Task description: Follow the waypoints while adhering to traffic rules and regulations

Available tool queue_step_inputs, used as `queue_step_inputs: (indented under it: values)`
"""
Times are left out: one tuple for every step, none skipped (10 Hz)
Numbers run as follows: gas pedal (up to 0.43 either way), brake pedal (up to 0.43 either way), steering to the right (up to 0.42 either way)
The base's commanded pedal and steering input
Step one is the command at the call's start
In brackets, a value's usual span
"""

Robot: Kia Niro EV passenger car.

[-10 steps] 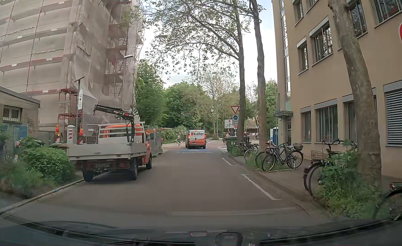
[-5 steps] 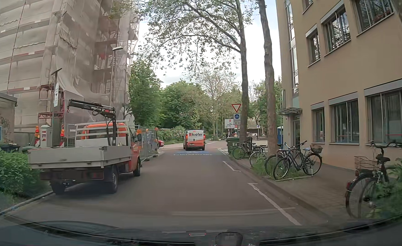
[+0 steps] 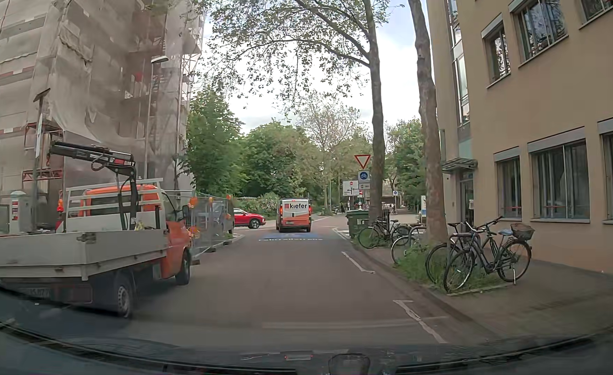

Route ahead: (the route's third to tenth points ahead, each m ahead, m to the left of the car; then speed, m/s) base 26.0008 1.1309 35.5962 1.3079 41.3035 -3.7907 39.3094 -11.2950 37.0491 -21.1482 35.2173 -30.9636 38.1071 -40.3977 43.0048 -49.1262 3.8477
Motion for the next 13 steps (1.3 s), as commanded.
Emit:
queue_step_inputs:
  values:
    - [0.02,0.0,0.002]
    - [0.02,0.0,0.002]
    - [0.02,0.0,0.0]
    - [0.02,0.0,-0.004]
    - [0.02,0.0,-0.005]
    - [0.02,0.0,-0.005]
    - [0.02,0.0,-0.006]
    - [0.02,0.0,-0.008]
    - [0.02,0.0,-0.009]
    - [0.02,0.0,-0.011]
    - [0.02,0.0,-0.012]
    - [0.02,0.0,-0.012]
    - [0.02,0.0,-0.016]
